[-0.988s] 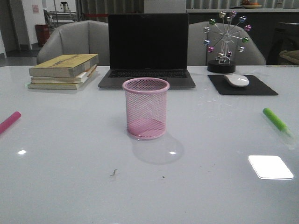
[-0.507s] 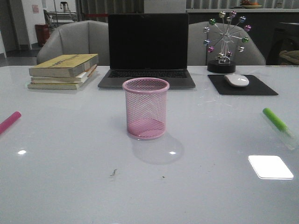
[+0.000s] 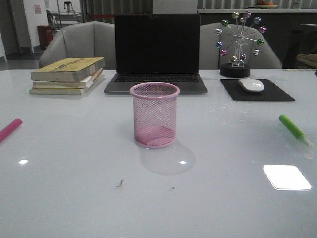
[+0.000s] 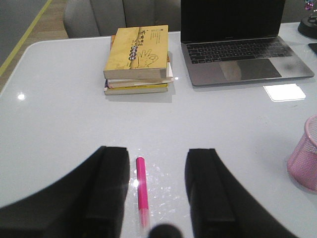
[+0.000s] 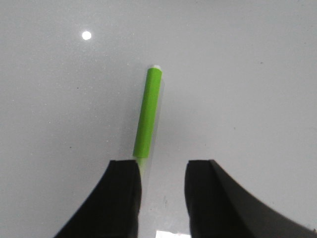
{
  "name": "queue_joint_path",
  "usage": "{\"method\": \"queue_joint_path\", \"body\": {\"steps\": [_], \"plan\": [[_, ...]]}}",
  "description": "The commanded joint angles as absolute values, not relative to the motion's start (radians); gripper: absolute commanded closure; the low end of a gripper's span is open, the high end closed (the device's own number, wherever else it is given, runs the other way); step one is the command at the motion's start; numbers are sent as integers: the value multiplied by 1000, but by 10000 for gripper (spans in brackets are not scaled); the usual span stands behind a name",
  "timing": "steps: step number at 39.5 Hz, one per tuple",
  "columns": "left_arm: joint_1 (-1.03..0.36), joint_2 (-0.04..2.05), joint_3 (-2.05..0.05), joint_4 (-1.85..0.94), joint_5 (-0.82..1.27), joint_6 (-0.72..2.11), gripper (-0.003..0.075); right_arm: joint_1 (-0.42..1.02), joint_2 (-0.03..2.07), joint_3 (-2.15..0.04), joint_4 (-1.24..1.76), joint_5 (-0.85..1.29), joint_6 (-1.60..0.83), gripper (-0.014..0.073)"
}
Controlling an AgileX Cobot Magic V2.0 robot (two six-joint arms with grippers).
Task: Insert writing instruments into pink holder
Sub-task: 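Close the right gripper on the green marker and lift it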
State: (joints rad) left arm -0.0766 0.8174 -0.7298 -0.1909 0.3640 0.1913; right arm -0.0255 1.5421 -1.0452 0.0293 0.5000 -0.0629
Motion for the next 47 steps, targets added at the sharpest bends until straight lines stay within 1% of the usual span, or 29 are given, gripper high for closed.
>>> {"method": "queue_joint_path", "body": {"steps": [1, 14, 28, 35, 47], "plan": [[-76, 815, -767, -198, 290, 189, 365, -32, 1573, -1111, 29, 445, -63, 230], [-76, 815, -767, -198, 289, 189, 365, -32, 1762, -1269, 29, 577, -63, 230], [-76, 815, -767, -198, 289, 189, 365, -31, 1899, -1413, 76, 742, -71, 230], [-76, 815, -767, -198, 289, 189, 365, -28, 1936, -1428, 184, 754, -123, 230], [-76, 815, -767, -198, 289, 189, 365, -28, 1966, -1428, 179, 748, -124, 230]]}}
